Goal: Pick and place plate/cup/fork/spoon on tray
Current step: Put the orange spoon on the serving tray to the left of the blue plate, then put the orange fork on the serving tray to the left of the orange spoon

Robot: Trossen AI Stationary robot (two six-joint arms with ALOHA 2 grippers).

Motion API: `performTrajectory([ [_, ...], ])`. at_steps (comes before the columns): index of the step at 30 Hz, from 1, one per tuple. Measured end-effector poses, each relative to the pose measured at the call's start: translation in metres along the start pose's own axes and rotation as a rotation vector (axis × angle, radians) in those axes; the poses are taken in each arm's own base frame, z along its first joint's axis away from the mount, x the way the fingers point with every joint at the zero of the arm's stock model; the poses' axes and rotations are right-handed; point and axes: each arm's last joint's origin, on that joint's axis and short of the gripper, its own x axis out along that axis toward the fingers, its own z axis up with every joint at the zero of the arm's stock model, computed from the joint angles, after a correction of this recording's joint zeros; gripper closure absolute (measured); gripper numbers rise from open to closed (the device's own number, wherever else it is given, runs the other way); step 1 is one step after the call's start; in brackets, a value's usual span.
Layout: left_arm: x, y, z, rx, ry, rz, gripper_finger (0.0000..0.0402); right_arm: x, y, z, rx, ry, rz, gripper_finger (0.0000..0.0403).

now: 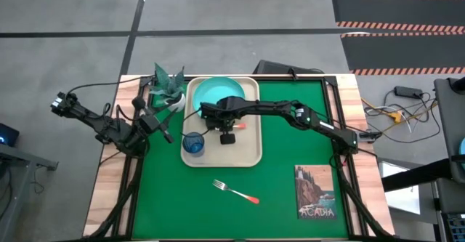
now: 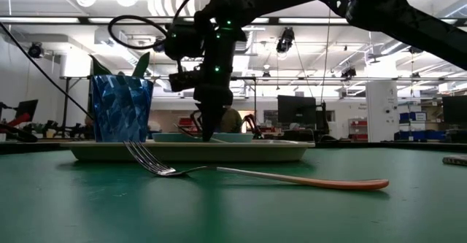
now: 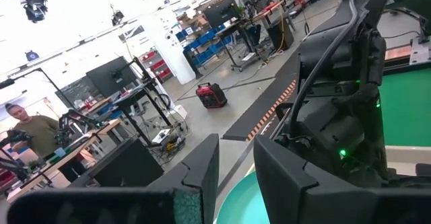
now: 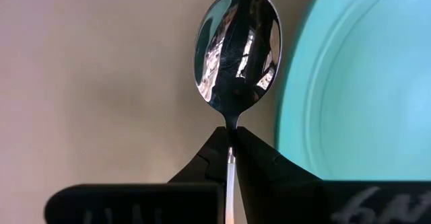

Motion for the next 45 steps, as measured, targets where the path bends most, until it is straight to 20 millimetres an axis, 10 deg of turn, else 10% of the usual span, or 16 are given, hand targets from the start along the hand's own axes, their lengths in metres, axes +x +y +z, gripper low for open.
performTrajectory([
  [34,0.0,0.0,0.0,0.0,0.0,0.0,0.0322,0.021,0.001,-0.002,-0.01,-0.02,-0.009,0.0342],
  [45,0.0,0.0,0.0,-0.04,-0.001,0.0,0.0322,-0.018,0.001,-0.006,0.043,-0.031,-0.009,0.0314],
])
